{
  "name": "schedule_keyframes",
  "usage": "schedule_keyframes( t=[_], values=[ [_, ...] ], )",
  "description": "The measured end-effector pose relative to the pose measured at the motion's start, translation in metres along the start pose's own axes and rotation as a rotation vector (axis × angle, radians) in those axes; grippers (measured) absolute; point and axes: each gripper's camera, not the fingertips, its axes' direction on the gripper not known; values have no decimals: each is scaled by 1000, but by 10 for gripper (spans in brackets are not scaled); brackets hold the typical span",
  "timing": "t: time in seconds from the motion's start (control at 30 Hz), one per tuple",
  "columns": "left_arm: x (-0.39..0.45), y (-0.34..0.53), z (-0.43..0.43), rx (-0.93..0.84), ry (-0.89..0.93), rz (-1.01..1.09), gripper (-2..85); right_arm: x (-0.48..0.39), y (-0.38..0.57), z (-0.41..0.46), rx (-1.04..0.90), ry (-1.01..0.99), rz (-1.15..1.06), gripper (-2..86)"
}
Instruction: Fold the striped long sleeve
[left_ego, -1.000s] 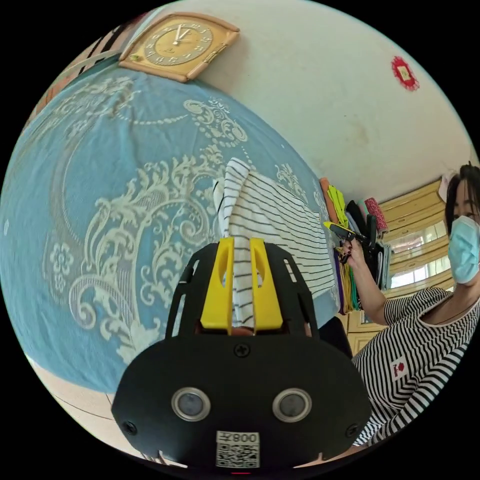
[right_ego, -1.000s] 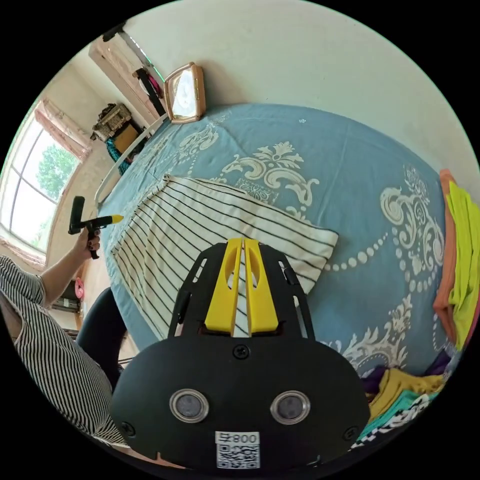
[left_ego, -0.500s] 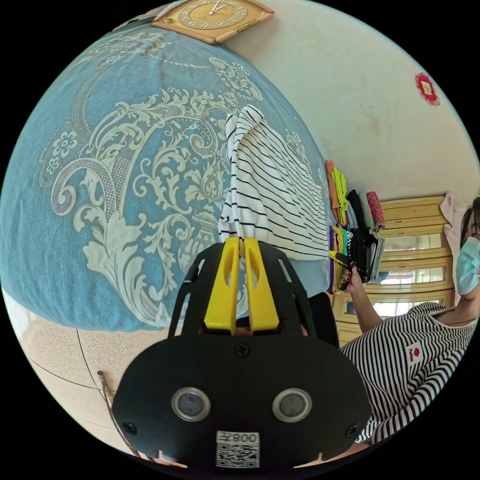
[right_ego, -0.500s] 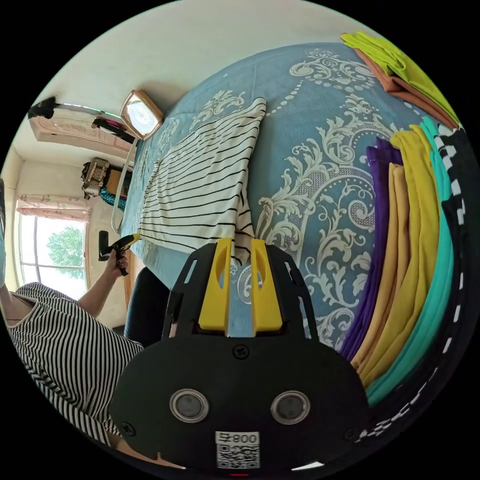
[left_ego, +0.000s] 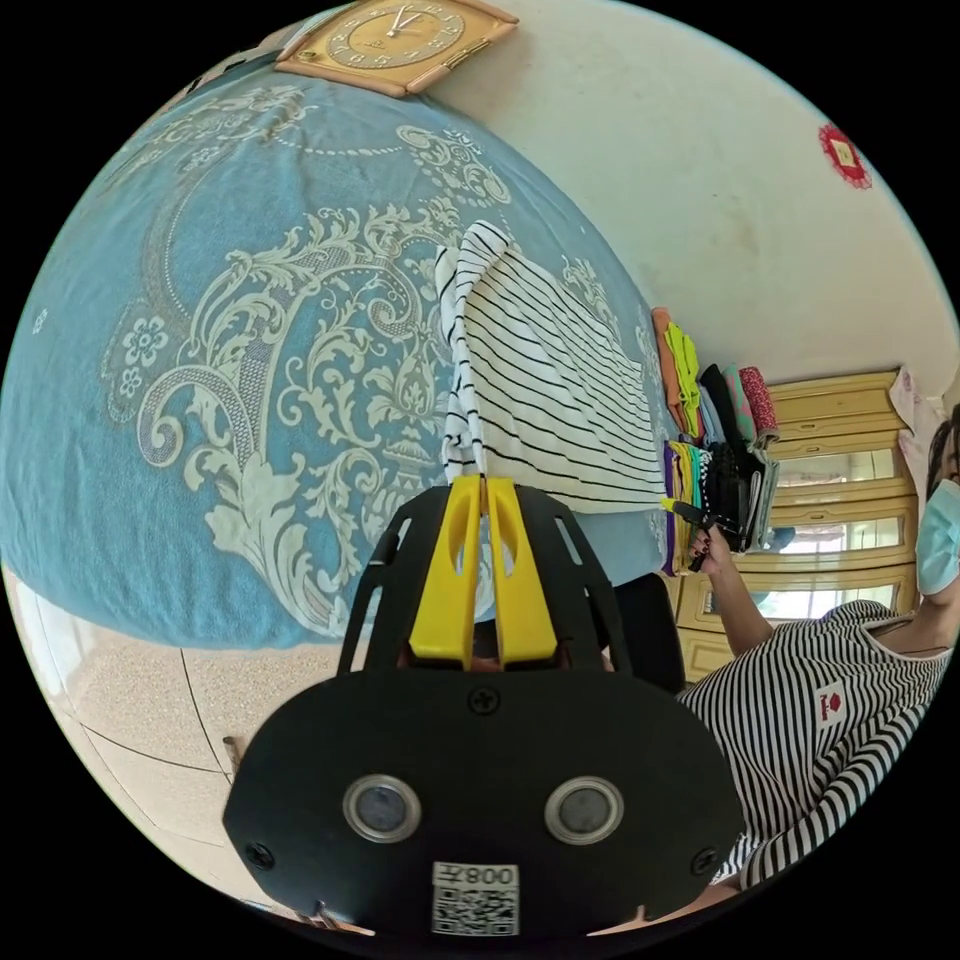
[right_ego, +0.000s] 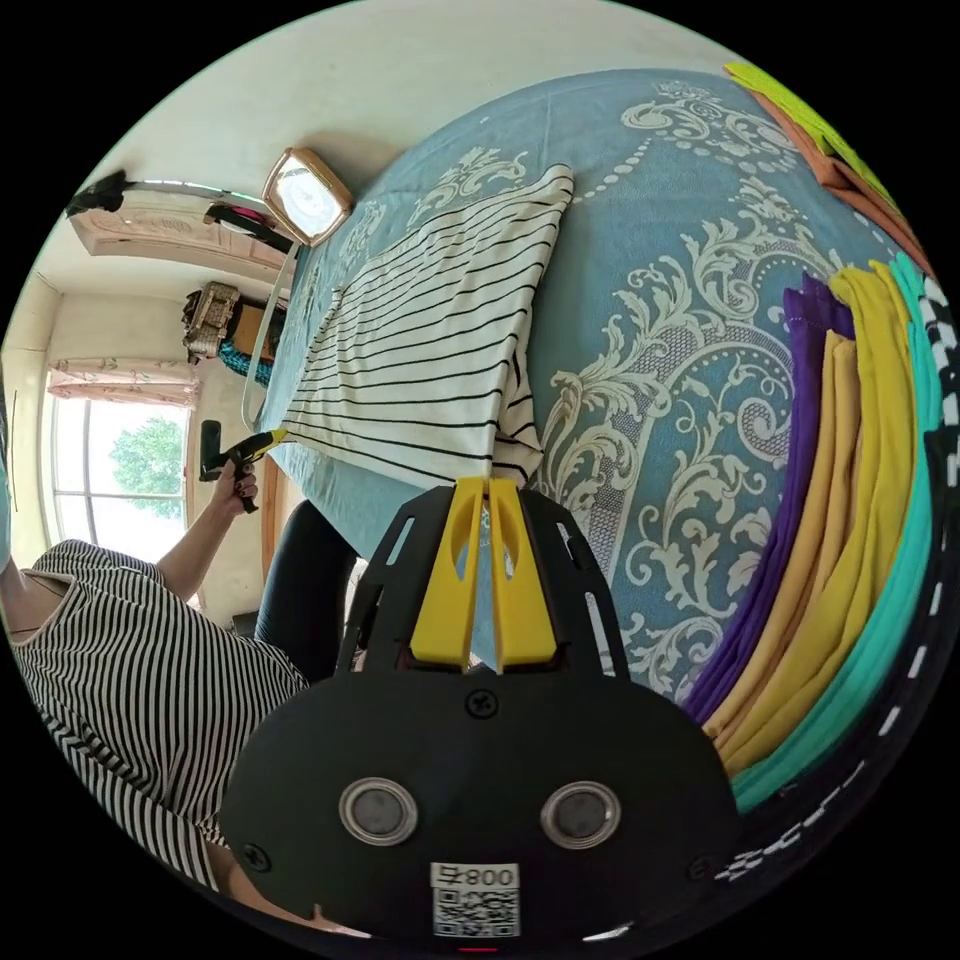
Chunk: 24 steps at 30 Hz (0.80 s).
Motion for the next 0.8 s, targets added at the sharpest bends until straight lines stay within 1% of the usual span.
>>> schedule_keyframes(
  t=[0.1, 0.17, 0.23, 0.33, 0.4, 0.47, 0.53, 0.6, 0.73, 0.77, 0.8],
  values=[
    [-7, 4, 1, -28, 23, -44, 13, 5, 7, -2, -32, -6, -8, 8],
    [-8, 6, 2, -32, 23, -73, 16, 14, 11, 18, -68, -22, 34, 7],
    [-2, 8, -10, 16, 27, -78, 21, 17, 18, 17, -34, -71, 69, 7],
    [21, 7, -41, 104, -81, -51, 27, 16, 36, 6, 3, -86, 100, 7],
    [48, -10, -58, 167, -140, 17, 33, 15, 48, -5, 42, -68, 141, 5],
    [72, -35, -58, 170, -181, 94, 40, 4, 59, -20, 117, -19, 180, 2],
    [98, -66, -49, 147, -231, 173, 48, -17, 58, -26, 162, 5, 144, 1],
    [135, -107, -33, 118, -324, 263, 58, -46, 45, -22, 156, 59, 78, 1],
    [178, -153, -13, 57, -468, 362, 60, -110, 17, 15, 70, 368, -85, 0],
    [187, -163, -6, 18, -527, 381, 57, -121, 14, 32, 16, 454, -118, 0],
    [194, -169, -3, -7, -588, 380, 47, -126, 14, 41, -9, 493, -132, 0]
  ],
)
